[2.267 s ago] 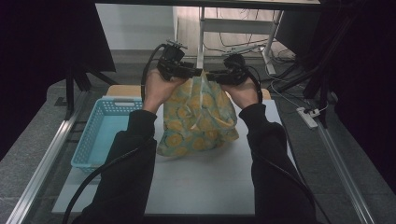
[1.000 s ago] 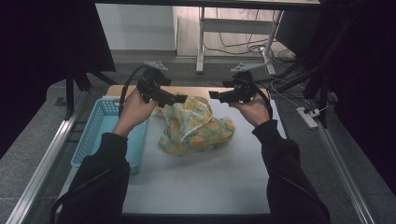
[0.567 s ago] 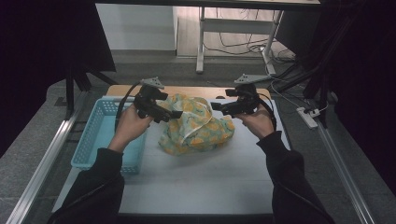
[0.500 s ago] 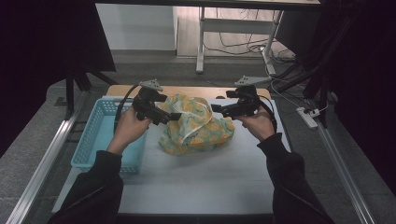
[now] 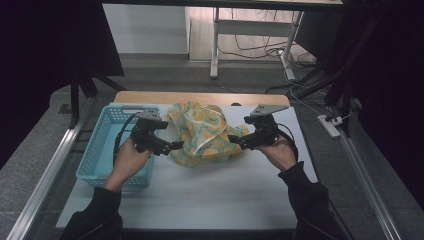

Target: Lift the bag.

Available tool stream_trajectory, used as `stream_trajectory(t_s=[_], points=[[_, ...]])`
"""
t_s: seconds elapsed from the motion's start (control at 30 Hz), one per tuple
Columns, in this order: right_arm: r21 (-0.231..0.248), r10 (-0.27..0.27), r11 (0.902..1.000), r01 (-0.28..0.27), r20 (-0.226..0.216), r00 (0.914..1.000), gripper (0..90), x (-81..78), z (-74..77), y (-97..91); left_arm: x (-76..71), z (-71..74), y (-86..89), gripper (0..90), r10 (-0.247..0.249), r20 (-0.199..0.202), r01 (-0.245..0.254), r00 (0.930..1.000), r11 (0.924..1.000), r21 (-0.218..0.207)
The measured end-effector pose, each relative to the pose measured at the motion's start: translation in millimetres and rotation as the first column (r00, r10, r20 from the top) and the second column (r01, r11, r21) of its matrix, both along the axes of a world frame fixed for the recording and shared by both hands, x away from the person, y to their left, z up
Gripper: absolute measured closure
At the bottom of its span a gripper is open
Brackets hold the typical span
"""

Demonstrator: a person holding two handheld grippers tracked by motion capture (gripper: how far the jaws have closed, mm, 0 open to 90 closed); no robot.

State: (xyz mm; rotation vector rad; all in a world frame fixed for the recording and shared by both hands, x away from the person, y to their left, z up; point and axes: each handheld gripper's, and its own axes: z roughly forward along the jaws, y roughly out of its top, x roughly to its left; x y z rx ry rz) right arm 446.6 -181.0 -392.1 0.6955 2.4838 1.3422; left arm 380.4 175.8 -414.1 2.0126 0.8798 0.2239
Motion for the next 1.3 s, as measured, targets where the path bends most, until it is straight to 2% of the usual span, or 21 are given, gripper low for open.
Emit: stream_trajectory(t_s=[0.1, 0.33, 0.63, 0.8, 1.0, 1.1, 1.3], points=[[0.012, -0.004, 0.9999, 0.004, -0.018, 0.9998, 4.2, -7.0, -7.5, -4.2, -9.3, -7.2, 4.0, 0.0, 0.002, -0.01, -0.002, 0.9999, 1.0, -0.008], [0.004, -0.012, 0.9999, 0.012, -0.04, 0.9991, 2.0, -23.2, -26.5, -12.9, -30.4, -22.9, 12.8, 0.0, 0.02, -0.022, -0.021, 0.9995, 0.9997, -0.014], [0.011, -0.024, 0.9997, 0.024, -0.022, 0.9995, 0.0, -45.4, -37.9, -30.3, -61.9, -41.7, 28.7, 0.0, 0.068, -0.023, -0.068, 0.9974, 0.9976, -0.009], [-0.008, -0.055, 0.9985, 0.055, -0.007, 0.9985, 0.0, -62.9, -46.5, -43.2, -86.7, -48.3, 40.2, 0.0, 0.101, -0.005, -0.101, 0.9948, 0.9948, -0.006], [-0.001, -0.1, 0.995, 0.1, -0.012, 0.9949, 0.0, -87.4, -58.6, -64.0, -115.9, -58.5, 51.2, 0.0, 0.142, -0.003, -0.142, 0.9899, 0.9898, 0.013], [0.001, -0.132, 0.9913, 0.132, 0.008, 0.9913, 0.0, -101.4, -63.9, -73.4, -128.9, -62.1, 56.0, 0.0, 0.161, -0.001, -0.161, 0.9869, 0.9869, 0.008], [-0.011, -0.184, 0.9829, 0.184, 0.01, 0.9829, 0.0, -124.2, -75.3, -89.0, -151.8, -73.6, 66.8, 0.0, 0.195, -0.012, -0.195, 0.9807, 0.9807, -0.009]])
